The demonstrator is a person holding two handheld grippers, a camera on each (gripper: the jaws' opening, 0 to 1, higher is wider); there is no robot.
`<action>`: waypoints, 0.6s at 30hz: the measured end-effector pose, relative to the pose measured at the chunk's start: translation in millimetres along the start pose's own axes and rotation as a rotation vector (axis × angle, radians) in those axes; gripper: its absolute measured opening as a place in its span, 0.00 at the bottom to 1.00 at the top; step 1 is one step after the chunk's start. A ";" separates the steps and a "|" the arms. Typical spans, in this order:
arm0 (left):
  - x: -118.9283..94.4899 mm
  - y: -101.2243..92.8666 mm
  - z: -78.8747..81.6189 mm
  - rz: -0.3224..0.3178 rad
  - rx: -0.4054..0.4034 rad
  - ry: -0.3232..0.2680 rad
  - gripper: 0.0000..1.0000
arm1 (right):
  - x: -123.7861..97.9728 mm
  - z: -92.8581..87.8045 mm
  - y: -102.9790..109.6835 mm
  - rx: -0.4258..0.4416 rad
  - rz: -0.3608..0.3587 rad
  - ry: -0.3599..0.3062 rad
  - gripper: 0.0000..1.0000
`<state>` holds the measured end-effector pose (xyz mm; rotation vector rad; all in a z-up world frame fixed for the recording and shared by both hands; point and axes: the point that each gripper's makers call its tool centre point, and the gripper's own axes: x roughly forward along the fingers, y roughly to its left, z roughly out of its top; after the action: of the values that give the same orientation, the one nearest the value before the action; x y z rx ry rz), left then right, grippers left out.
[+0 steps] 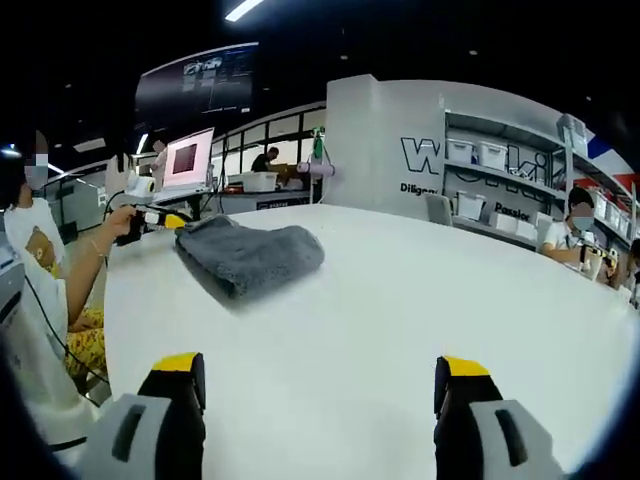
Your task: Fold the towel on the table until its edges align and the towel forms a compact rectangular stack.
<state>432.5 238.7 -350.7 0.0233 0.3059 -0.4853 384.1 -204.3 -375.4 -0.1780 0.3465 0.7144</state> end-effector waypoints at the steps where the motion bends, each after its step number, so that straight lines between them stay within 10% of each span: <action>1: 0.1 4.3 -5.3 0.019 0.015 0.031 0.36 | 0.1 0.0 0.1 0.001 0.000 0.000 1.00; 5: -1.3 14.7 -21.0 0.087 0.087 0.124 0.35 | 0.9 0.0 1.5 0.002 0.003 -0.004 1.00; 18: -5.4 44.9 -30.0 0.145 0.002 0.084 0.04 | 2.5 -4.0 4.1 0.000 0.004 0.005 1.00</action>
<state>440.2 283.8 -380.0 0.0677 0.3832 -0.3409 382.2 -200.8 -380.2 -0.1788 0.3521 0.7176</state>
